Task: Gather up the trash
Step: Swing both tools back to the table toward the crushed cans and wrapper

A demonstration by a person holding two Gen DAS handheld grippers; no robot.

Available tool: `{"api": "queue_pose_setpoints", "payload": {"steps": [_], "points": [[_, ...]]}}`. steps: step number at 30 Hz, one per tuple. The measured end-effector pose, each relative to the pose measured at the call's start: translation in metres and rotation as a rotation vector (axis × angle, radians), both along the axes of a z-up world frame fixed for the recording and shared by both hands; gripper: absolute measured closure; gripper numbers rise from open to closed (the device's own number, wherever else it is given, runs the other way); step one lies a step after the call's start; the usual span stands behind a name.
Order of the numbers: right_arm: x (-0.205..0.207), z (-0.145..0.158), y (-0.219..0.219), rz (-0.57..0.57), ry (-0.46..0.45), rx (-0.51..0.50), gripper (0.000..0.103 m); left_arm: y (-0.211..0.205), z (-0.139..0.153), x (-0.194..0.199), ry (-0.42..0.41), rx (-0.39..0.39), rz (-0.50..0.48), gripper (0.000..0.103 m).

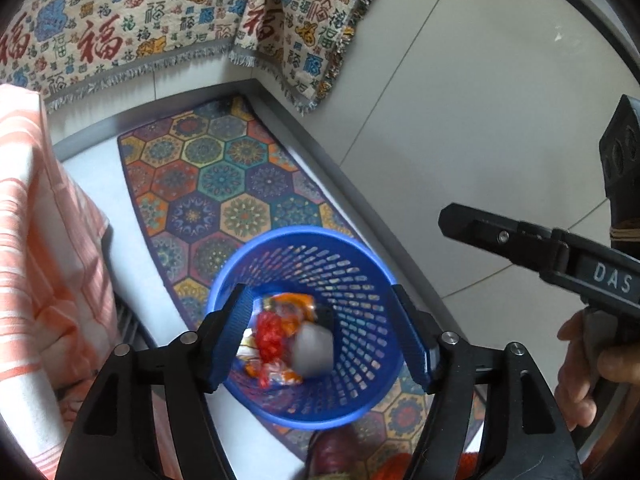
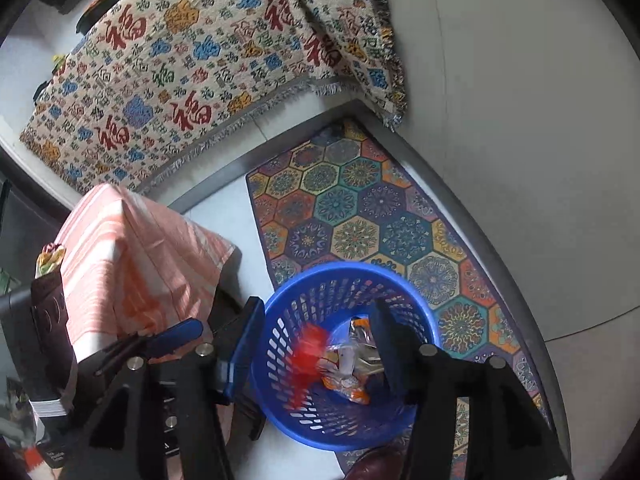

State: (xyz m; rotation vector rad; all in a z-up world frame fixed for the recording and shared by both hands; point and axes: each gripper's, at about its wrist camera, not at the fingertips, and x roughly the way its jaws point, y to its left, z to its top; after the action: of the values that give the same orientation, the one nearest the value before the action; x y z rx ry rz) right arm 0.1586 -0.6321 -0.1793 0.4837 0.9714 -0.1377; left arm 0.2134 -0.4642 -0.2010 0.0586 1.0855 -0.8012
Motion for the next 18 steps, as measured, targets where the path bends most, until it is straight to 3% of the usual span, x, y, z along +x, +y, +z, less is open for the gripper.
{"api": "queue_pose_setpoints", "payload": {"steps": [5, 9, 13, 18], "points": [[-0.001, 0.016, 0.004, -0.008, -0.026, -0.077, 0.047, 0.022, 0.038, -0.014, -0.028, -0.051, -0.002, 0.031], [-0.001, 0.044, 0.034, 0.039, -0.098, -0.176, 0.047, 0.075, 0.083, -0.038, -0.110, -0.071, 0.030, 0.013], [0.003, 0.068, 0.090, 0.156, -0.176, -0.239, 0.045, 0.144, 0.095, -0.046, -0.159, 0.016, 0.116, 0.009], [0.014, 0.079, 0.191, 0.376, -0.245, -0.284, 0.042, 0.253, 0.072, -0.031, -0.162, 0.202, 0.306, 0.009]]}}
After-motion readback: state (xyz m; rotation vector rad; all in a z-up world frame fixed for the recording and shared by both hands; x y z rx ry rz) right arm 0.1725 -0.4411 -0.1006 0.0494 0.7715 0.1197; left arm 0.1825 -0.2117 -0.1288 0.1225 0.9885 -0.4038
